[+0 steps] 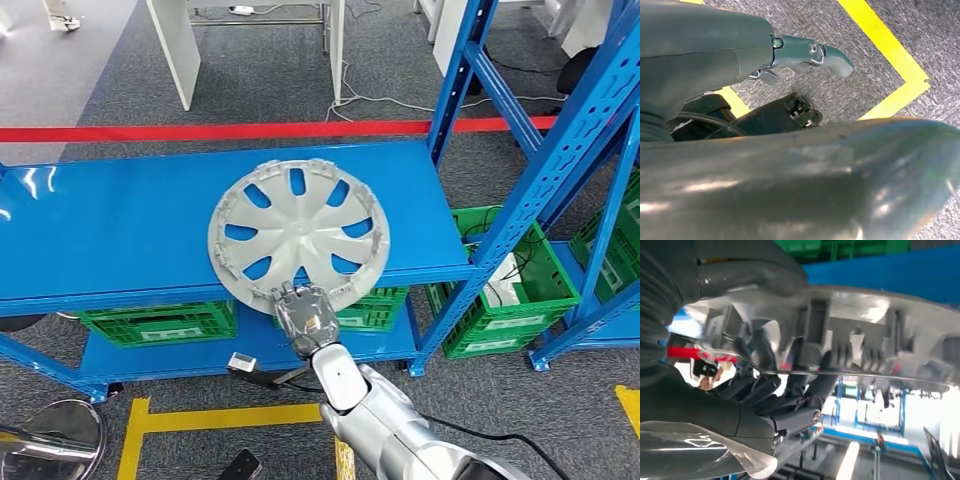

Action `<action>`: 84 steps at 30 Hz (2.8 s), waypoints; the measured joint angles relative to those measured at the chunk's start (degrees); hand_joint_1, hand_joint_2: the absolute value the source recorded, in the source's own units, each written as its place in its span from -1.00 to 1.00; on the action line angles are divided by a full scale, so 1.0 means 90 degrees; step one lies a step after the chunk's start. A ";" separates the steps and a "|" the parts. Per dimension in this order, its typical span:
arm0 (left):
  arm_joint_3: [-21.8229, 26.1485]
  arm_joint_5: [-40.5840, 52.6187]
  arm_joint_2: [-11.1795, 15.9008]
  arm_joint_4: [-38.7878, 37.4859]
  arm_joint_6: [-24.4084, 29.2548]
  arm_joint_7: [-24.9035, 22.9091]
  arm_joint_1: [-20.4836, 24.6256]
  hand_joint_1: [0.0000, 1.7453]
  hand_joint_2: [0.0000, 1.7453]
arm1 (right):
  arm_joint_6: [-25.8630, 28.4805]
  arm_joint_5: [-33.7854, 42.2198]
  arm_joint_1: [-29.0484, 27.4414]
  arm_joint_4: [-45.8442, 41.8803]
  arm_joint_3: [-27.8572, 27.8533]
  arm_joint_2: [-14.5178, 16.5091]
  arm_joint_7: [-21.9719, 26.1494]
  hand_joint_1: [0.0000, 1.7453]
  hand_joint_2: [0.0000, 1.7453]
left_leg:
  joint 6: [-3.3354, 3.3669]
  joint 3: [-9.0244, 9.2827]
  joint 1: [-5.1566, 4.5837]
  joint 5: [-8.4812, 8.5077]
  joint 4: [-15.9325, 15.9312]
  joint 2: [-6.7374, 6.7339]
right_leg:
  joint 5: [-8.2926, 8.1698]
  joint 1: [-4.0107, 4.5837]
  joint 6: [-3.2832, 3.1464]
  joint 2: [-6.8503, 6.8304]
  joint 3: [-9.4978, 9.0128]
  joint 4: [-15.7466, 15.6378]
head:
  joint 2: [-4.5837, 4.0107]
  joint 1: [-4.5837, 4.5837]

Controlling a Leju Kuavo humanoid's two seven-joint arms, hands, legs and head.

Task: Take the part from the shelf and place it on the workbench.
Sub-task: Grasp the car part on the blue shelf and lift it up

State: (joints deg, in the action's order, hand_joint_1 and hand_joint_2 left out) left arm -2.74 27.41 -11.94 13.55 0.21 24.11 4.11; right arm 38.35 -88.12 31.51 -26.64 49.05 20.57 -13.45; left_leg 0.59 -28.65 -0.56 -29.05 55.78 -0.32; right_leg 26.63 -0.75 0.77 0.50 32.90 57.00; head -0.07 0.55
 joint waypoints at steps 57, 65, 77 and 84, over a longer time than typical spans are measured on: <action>-0.0171 -0.0188 -0.0002 0.0000 -0.0004 0.0012 0.0020 -1.00 -1.00 | 0.0107 -0.0103 -0.0222 -0.0772 0.0253 -0.0285 0.0099 -1.00 -1.00 | -0.0001 -0.0001 0.0000 0.0000 0.0000 0.0000 | 0.0000 0.0000 -0.0001 -0.0001 0.0003 0.0001 | 0.0000 0.0000; -0.0211 -0.0192 -0.0013 0.0000 0.0004 0.0006 0.0021 -1.00 -1.00 | 0.0064 -0.0103 -0.0210 -0.0444 0.0267 -0.0421 -0.0137 -1.00 1.00 | -0.0001 -0.0001 0.0000 0.0000 0.0000 0.0000 | 0.0000 0.0000 -0.0001 -0.0001 0.0003 0.0001 | 0.0000 -0.0001; -0.0240 -0.0226 -0.0013 0.0000 0.0032 -0.0001 0.0019 -1.00 -1.00 | -0.0001 -0.0103 -0.0209 -0.0127 0.0267 -0.0503 -0.0287 -1.00 1.00 | -0.0001 -0.0001 0.0000 0.0000 0.0000 0.0000 | 0.0000 0.0000 -0.0001 -0.0001 0.0003 0.0001 | 0.0000 -0.0001; -0.0257 -0.0234 -0.0013 0.0000 0.0035 -0.0001 0.0019 -1.00 -1.00 | -0.0002 -0.0103 -0.0201 -0.0077 0.0267 -0.0503 -0.0292 -1.00 1.00 | -0.0001 -0.0001 0.0000 0.0000 0.0000 0.0000 | 0.0000 0.0000 -0.0001 -0.0001 0.0003 0.0001 | 0.0000 0.0000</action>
State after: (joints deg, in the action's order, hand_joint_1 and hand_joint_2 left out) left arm -5.05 25.31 -12.05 13.55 0.52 24.11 4.29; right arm 38.34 -89.04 29.71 -27.33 51.45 16.04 -16.08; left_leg 0.58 -28.66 -0.56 -29.05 55.79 -0.31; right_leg 26.63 -0.75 0.76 0.48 32.92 57.01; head -0.07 0.55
